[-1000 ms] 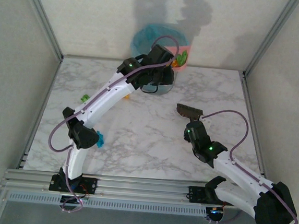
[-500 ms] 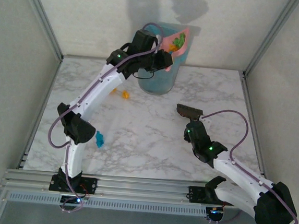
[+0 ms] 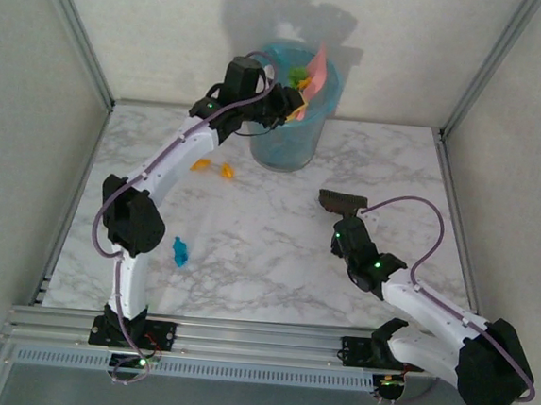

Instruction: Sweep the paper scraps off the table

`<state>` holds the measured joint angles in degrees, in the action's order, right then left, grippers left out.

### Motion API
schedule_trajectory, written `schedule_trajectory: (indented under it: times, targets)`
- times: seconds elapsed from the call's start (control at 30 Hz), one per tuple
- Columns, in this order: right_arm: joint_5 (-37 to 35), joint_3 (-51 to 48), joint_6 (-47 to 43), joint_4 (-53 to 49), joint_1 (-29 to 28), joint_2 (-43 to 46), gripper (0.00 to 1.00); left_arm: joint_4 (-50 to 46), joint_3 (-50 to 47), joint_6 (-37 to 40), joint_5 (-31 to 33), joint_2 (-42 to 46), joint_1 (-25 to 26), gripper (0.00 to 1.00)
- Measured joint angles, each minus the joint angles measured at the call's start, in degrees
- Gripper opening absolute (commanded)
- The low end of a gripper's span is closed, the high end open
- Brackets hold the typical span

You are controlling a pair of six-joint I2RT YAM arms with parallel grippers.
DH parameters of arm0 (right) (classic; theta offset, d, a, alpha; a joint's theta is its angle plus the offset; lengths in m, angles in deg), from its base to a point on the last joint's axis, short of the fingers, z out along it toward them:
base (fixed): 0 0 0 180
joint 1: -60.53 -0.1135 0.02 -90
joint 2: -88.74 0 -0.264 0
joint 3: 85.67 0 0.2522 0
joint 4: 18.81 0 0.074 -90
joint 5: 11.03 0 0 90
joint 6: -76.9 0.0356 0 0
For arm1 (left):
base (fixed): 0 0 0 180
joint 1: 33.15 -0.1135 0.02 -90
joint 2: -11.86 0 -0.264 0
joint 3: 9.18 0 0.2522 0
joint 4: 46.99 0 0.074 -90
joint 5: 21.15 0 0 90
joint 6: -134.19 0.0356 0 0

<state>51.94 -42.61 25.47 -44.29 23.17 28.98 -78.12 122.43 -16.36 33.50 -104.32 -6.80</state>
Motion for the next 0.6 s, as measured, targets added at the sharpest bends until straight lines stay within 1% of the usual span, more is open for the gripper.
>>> schedule_trajectory:
  times: [0.13,0.33,0.53,0.6]
  targets:
    - [0.0,0.1,-0.2,0.0,0.0,0.0,0.00,4.8,-1.8,-3.3,-2.1,0.2,-1.3,0.00]
    - [0.0,0.2,-0.4,0.2,0.0,-0.4,0.00,14.8,-7.3,-8.5,-4.5,2.2,-2.6,0.00]
    - [0.0,0.6,-0.4,0.4,0.0,-1.0,0.00,26.3,-15.3,-14.5,-5.6,4.2,-3.0,0.00]
    - [0.0,0.7,-0.4,0.4,0.0,-1.0,0.00,32.1,-19.8,-17.6,-5.6,5.6,-3.0,0.00]
